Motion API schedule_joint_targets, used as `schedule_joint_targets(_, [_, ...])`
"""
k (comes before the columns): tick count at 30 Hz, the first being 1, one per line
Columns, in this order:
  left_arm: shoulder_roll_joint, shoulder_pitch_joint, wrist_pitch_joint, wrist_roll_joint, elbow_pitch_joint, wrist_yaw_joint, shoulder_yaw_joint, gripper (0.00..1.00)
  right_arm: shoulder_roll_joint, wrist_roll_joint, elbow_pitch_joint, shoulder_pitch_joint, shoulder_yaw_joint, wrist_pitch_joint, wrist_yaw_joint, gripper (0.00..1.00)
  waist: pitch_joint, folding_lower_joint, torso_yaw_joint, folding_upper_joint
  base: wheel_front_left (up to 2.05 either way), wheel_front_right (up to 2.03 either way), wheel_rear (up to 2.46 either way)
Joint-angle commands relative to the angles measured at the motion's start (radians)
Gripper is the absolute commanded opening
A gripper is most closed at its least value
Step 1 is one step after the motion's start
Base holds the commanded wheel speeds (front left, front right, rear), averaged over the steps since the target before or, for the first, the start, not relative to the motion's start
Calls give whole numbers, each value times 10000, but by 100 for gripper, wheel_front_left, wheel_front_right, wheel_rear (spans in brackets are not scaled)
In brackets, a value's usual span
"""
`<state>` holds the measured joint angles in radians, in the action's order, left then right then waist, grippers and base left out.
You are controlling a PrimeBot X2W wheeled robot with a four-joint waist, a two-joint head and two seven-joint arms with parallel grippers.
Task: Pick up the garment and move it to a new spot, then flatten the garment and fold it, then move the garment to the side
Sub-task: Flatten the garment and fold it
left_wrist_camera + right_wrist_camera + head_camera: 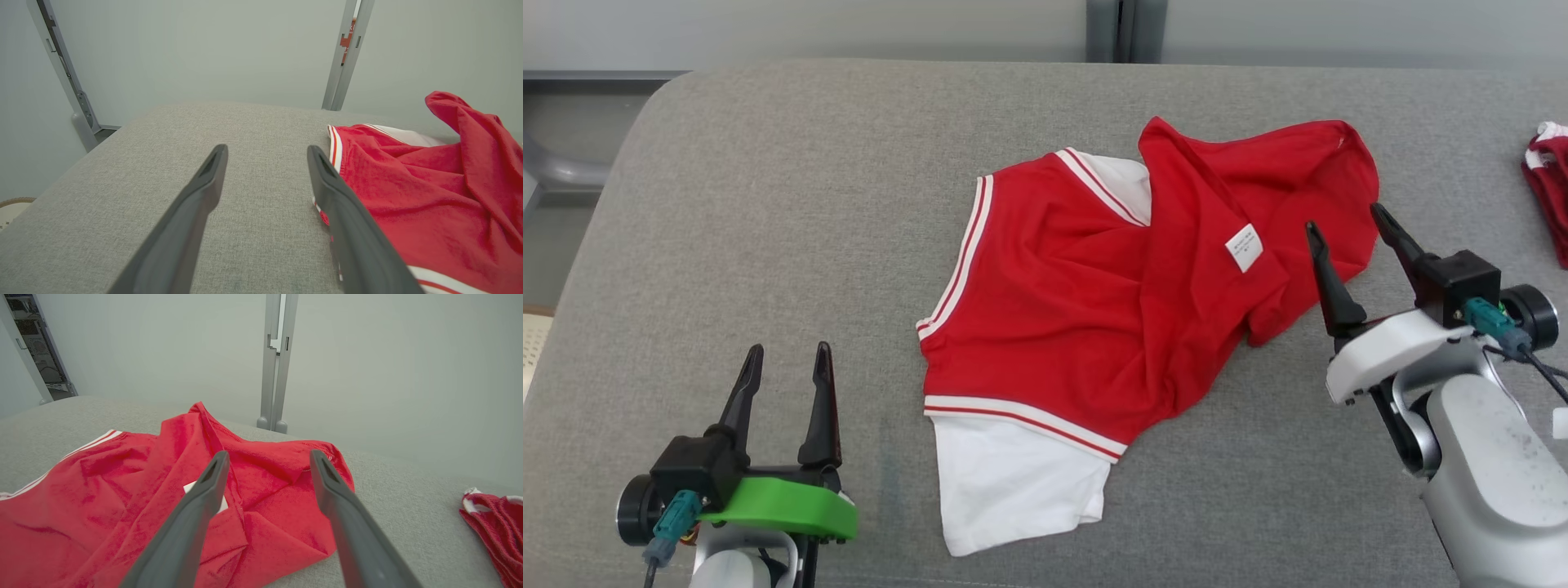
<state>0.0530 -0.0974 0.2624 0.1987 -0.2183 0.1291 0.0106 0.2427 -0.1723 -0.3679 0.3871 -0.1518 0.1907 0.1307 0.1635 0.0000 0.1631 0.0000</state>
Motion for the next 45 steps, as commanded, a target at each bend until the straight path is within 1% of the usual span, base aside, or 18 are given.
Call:
schedule_joint_targets(1, [16, -181, 28, 98, -27, 24, 31, 100, 93, -40, -270, 353, -117, -2, 0, 100, 319, 0, 355, 0, 0, 0, 0])
schedule_joint_targets(3, [4, -303, 28, 176, -67, 24, 112, 100, 297, -28, -884, 846, -347, -167, 0, 100, 453, 0, 531, 0, 0, 0, 0])
schedule_joint_targets(8, [-11, -485, 28, 244, -143, 24, 281, 100, 547, -280, -2392, 1840, -943, -353, 0, 100, 729, 0, 895, 0, 0, 0, 0])
schedule_joint_targets(12, [-16, -555, 28, 394, -181, 24, 359, 100, 592, -636, -3525, 2264, -1486, -517, 0, 100, 836, 0, 1066, 0, 0, 0, 0])
schedule_joint_targets(15, [-16, -599, 28, 467, -206, 24, 403, 100, 481, -1198, -4152, 2461, -1833, -459, 0, 100, 883, 0, 1163, 0, 0, 0, 0])
schedule_joint_targets(16, [-16, -604, 28, 484, -213, 24, 395, 100, 486, -1313, -4308, 2497, -1957, -454, 0, 93, 890, 0, 1179, 0, 0, 0, 0])
schedule_joint_targets(17, [-17, -617, 28, 504, -215, 24, 387, 100, 516, -1441, -4456, 2548, -2154, -428, 0, 38, 901, 0, 1193, 0, 0, 0, 0])
schedule_joint_targets(18, [-17, -633, 28, 516, -209, 24, 382, 100, 555, -1544, -4543, 2606, -2280, -324, 0, 0, 905, 0, 1201, 0, 0, 0, 0])
schedule_joint_targets(21, [-16, -643, 28, 534, -204, 24, 338, 100, 591, -1861, -4802, 2734, -2689, -90, 0, 0, 897, 0, 1170, 0, 0, 0, 0])
schedule_joint_targets(26, [-17, -581, 28, 505, -239, 24, 246, 100, 725, -2316, -4945, 2854, -2981, 398, 0, 0, 796, 0, 983, 0, 0, 0, 0])
schedule_joint_targets(32, [-14, -395, 28, 411, -211, 19, 80, 100, 977, -2595, -4266, 2285, -3018, 723, 0, 0, 589, 0, 685, 0, 0, 0, 0])
schedule_joint_targets(34, [-15, -310, 28, 366, -207, 19, 25, 100, 1038, -2641, -3706, 2033, -2774, 755, 0, 0, 501, 0, 570, 0, 0, 0, 0])
schedule_joint_targets(38, [-13, -195, 28, 300, -146, 20, -81, 100, 1114, -2341, -2173, 1067, -1931, 737, 0, 0, 357, 0, 271, 0, 0, 0, 0])
schedule_joint_targets(42, [-12, -62, 28, 226, -113, 21, -161, 100, 1007, -1970, -614, -50, -1161, 741, 0, 0, 233, 0, -31, 0, 0, 0, 0])
schedule_joint_targets(45, [-10, -1, 28, 207, -115, 21, -193, 100, 887, -1705, 416, -1184, -702, 742, 0, 0, 157, 0, -221, 0, 0, 0, 0])
